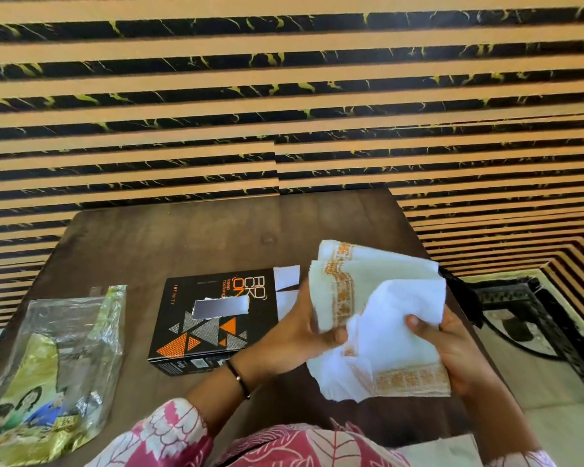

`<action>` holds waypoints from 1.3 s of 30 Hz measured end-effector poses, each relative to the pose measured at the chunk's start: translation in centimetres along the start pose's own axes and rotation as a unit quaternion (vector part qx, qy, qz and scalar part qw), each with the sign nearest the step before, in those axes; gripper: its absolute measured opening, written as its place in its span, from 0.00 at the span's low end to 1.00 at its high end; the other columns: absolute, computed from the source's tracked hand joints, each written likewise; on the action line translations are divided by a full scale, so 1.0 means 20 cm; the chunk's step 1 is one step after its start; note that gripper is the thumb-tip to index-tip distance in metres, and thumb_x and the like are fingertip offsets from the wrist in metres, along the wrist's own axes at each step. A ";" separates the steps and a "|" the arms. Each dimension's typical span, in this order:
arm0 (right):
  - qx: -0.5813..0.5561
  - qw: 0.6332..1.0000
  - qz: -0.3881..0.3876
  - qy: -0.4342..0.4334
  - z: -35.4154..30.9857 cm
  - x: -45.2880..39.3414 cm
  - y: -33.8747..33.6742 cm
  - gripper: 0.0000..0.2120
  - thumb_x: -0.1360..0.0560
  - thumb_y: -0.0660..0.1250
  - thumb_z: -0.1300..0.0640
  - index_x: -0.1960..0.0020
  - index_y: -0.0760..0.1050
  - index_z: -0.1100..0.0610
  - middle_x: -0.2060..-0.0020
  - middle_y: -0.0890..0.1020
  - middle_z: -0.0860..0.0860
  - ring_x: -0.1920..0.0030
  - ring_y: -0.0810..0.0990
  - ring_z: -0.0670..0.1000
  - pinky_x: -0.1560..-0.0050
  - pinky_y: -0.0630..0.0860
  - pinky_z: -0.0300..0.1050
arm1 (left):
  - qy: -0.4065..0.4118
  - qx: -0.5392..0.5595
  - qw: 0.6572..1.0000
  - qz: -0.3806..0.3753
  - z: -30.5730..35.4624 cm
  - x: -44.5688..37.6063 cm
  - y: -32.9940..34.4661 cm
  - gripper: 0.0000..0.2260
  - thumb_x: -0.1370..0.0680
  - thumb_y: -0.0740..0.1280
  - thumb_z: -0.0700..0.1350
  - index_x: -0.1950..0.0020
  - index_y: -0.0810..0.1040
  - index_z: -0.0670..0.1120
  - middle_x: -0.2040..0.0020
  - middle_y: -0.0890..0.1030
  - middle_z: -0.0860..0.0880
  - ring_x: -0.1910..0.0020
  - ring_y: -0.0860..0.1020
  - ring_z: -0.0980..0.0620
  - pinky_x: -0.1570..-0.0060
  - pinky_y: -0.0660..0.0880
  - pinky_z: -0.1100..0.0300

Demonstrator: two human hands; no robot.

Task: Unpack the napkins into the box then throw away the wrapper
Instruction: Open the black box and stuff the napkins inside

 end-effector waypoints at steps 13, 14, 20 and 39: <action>0.392 0.877 0.242 0.136 0.34 0.01 -0.25 0.13 0.25 0.65 0.54 0.45 0.76 0.60 0.58 0.80 0.53 0.65 0.77 0.48 0.68 0.71 0.38 | -0.235 -0.154 0.959 -0.016 -0.39 -0.25 0.23 0.29 0.30 0.68 0.58 0.33 0.67 0.49 0.38 0.77 0.52 0.39 0.75 0.52 0.38 0.73 0.54; 0.383 0.880 0.248 0.134 0.33 0.01 -0.25 0.12 0.25 0.66 0.55 0.44 0.76 0.60 0.58 0.79 0.52 0.66 0.77 0.48 0.67 0.71 0.39 | -0.241 -0.160 0.957 -0.007 -0.40 -0.26 0.23 0.30 0.31 0.68 0.59 0.33 0.66 0.48 0.38 0.77 0.51 0.39 0.75 0.51 0.40 0.73 0.56; 0.280 0.913 0.280 0.100 0.27 0.04 -0.25 0.03 0.24 0.64 0.58 0.52 0.75 0.57 0.61 0.80 0.54 0.62 0.80 0.54 0.60 0.76 0.48 | -0.185 -0.182 0.966 0.009 -0.28 -0.26 0.27 0.26 0.25 0.65 0.55 0.32 0.63 0.46 0.33 0.74 0.49 0.38 0.75 0.50 0.40 0.73 0.57; 0.123 0.949 0.237 0.165 0.38 -0.07 -0.23 0.14 0.29 0.70 0.56 0.45 0.75 0.59 0.50 0.83 0.58 0.53 0.82 0.60 0.46 0.78 0.62 | -0.213 -0.182 0.960 -0.014 -0.26 -0.38 0.19 0.22 0.25 0.67 0.45 0.32 0.64 0.49 0.37 0.76 0.49 0.38 0.74 0.50 0.40 0.72 0.57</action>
Point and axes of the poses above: each hand's wrist, its own x-axis away from the middle knuckle, its own y-axis out of the palm, z = x × y, the point moved 3 cm from there along -x, towards the middle knuckle
